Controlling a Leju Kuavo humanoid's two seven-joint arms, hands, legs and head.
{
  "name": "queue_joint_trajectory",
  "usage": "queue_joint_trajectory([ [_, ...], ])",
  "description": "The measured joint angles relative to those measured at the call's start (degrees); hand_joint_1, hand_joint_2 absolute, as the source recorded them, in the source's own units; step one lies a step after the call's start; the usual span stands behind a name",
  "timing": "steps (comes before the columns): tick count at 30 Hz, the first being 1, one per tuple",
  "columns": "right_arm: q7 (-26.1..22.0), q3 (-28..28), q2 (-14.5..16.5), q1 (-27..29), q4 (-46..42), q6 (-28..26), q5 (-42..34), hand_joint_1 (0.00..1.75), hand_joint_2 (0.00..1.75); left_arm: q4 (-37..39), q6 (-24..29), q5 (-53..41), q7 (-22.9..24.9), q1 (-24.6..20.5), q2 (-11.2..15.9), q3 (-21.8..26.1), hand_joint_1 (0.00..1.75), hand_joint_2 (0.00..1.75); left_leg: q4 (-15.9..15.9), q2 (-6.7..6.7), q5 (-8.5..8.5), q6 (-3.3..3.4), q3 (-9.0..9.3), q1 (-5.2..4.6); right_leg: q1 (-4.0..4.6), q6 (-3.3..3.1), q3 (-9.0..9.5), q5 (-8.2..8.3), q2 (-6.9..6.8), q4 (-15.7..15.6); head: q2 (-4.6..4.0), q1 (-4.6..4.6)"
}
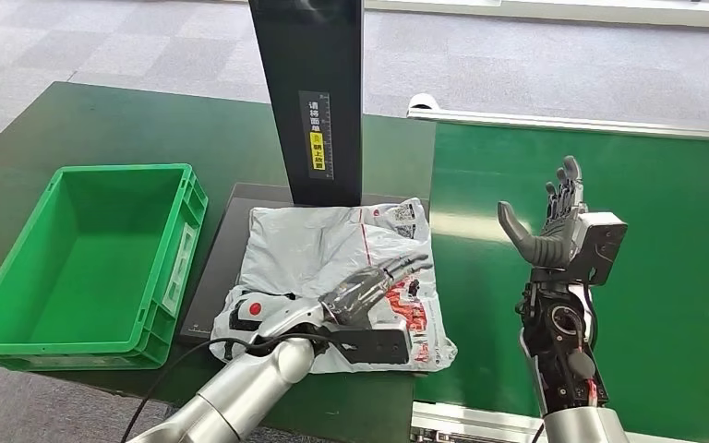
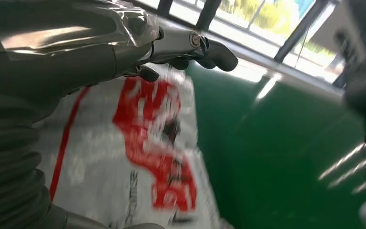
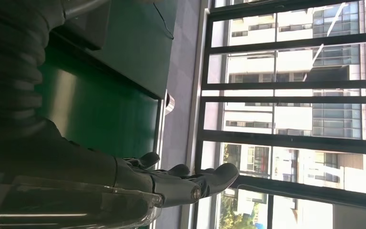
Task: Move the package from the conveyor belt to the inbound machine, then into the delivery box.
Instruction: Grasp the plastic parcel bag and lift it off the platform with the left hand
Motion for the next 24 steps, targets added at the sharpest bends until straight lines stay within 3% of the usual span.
queue_joint_trajectory([
  [13,0.2,-0.8,0.0,0.7,0.0,0.2,1.4,0.0,1.75,8.4,-4.6,-2.6,3.4,-2.3,-0.9,-2.7,0.0,1.75,0.0,-0.02,0.0,0.0,0.0,0.0,0.01,0.0,0.03,0.0,-0.01,0.0,-0.01,0.01],
  [19,0.4,-0.8,0.3,0.7,0.0,0.3,2.6,0.0,1.75,11.2,-1.3,-6.1,7.5,-3.5,-0.9,-3.1,0.05,1.75,0.0,-0.02,0.0,0.0,0.03,0.01,0.01,0.0,0.05,0.0,-0.01,0.0,-0.02,-0.01],
  [20,0.5,-0.8,0.4,0.8,0.0,0.5,2.7,0.0,1.75,11.6,-0.9,-6.6,8.1,-3.7,-0.9,-3.1,0.36,1.75,0.0,-0.02,0.0,0.0,0.04,0.01,0.01,0.0,0.07,0.0,-0.01,0.0,-0.01,-0.01],
  [23,0.5,-0.8,0.5,0.8,0.0,0.9,3.0,0.0,1.75,12.4,-1.4,-7.1,8.2,-4.1,-1.0,-3.1,1.6,1.75,0.0,-0.03,0.0,0.0,0.11,0.01,0.01,0.0,0.16,0.0,-0.01,0.0,0.0,0.0],
  [24,0.5,-0.8,0.5,0.8,0.0,0.9,3.1,0.0,1.75,12.7,-1.7,-7.3,8.0,-4.2,-1.0,-3.0,1.71,1.75,0.0,-0.03,0.0,0.0,0.14,0.01,0.01,0.0,0.19,0.0,-0.01,0.0,-0.01,0.0],
])
